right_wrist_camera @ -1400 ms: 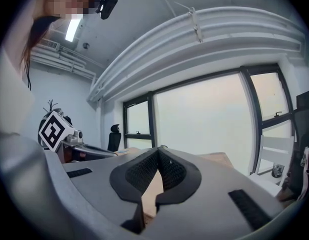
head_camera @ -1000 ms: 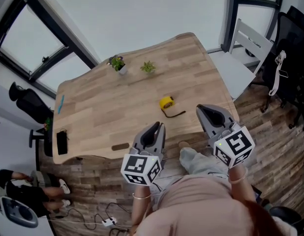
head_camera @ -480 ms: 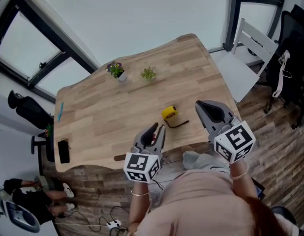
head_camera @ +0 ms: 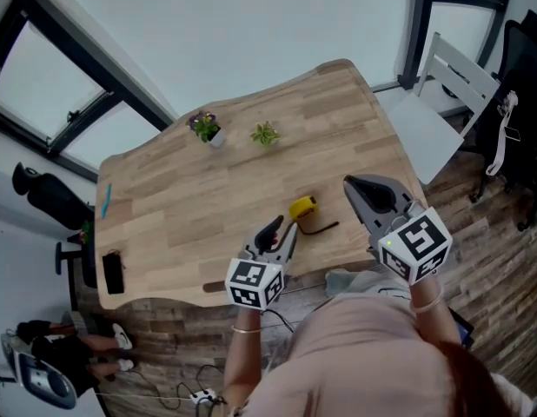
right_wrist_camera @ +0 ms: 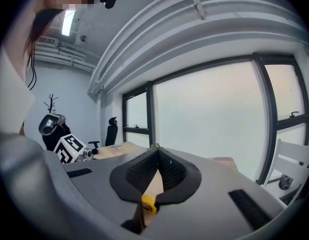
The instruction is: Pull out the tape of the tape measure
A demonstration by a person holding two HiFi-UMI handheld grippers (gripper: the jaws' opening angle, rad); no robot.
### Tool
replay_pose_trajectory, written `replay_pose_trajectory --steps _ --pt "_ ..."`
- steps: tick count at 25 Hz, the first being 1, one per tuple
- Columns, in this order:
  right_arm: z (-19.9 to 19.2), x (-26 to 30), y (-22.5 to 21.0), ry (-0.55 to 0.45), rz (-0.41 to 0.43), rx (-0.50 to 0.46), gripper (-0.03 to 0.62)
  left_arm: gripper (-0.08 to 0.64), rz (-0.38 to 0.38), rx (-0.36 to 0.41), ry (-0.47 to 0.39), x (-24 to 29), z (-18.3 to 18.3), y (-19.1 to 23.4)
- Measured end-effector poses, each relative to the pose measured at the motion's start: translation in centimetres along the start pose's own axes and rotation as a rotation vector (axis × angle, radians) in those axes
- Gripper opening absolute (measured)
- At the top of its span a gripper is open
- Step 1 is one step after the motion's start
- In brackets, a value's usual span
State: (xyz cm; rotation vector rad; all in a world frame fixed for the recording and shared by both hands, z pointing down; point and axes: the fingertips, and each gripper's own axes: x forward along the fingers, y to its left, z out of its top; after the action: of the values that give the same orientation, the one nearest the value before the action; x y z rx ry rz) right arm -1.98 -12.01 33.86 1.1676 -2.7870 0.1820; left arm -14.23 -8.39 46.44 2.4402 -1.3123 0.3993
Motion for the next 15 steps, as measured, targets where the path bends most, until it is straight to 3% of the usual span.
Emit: replay_pose_trajectory --steps 15 --pt "-1.1 3.3 -3.5 0.049 0.012 -0.013 -0.002 0.199 -0.014 0.005 0.098 5.6 -5.8 3.2"
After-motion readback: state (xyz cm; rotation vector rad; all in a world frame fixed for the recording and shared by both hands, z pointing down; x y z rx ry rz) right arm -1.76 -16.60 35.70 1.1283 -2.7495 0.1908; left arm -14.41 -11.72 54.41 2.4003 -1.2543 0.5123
